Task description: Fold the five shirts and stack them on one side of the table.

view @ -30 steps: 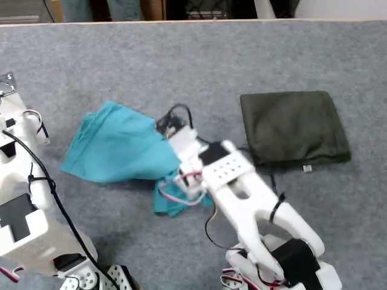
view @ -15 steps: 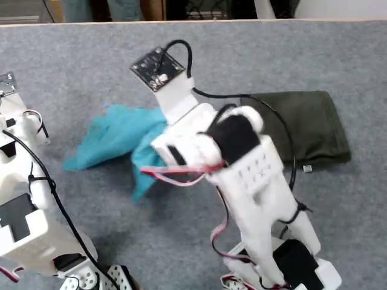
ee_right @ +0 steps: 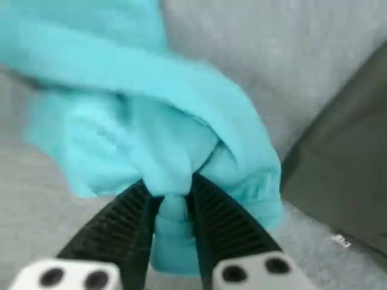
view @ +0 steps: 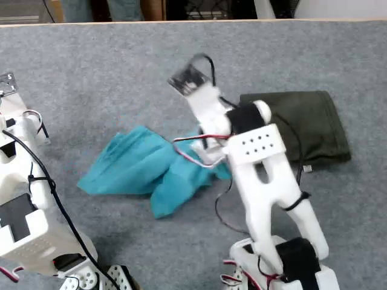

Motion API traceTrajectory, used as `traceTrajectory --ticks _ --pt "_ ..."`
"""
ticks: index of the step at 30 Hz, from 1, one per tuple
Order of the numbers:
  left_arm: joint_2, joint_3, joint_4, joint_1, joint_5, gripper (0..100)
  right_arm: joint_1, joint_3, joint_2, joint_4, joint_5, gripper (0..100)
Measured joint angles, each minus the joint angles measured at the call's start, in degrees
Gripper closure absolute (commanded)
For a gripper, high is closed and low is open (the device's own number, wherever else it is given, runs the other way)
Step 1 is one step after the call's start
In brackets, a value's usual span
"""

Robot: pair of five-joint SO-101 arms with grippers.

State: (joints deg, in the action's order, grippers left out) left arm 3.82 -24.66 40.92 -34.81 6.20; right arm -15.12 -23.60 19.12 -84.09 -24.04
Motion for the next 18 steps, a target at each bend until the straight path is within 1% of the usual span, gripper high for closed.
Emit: traceTrajectory --ticks 3,5,6,8,10,12,13,15,18 --pt "0.0 0.0 0.0 0.0 0.0 97 7.3 -9.23 0.0 7.38 -7.56 98.2" --pt "0.0 0.0 0.0 0.0 0.0 97 10.9 -12.31 0.0 9.93 -12.31 95.6" --pt "0.0 0.0 0.0 0.0 0.0 97 12.4 -13.27 0.0 10.37 -14.51 92.4" --pt "0.0 0.0 0.0 0.0 0.0 97 13.98 -13.63 0.0 9.85 -17.23 82.5" --pt "0.0 0.0 0.0 0.0 0.0 97 14.15 -13.36 0.44 7.65 -18.2 71.5" --pt "0.0 0.0 0.0 0.0 0.0 97 14.15 -11.96 2.02 5.1 -18.9 64.0" --pt "0.0 0.0 0.0 0.0 0.0 97 14.15 -10.73 3.08 3.69 -19.08 62.6" --pt "0.0 0.0 0.0 0.0 0.0 97 12.66 -7.82 5.45 0.26 -19.08 63.1" --pt "0.0 0.0 0.0 0.0 0.0 97 8.35 -2.81 9.49 -4.48 -19.08 68.1"
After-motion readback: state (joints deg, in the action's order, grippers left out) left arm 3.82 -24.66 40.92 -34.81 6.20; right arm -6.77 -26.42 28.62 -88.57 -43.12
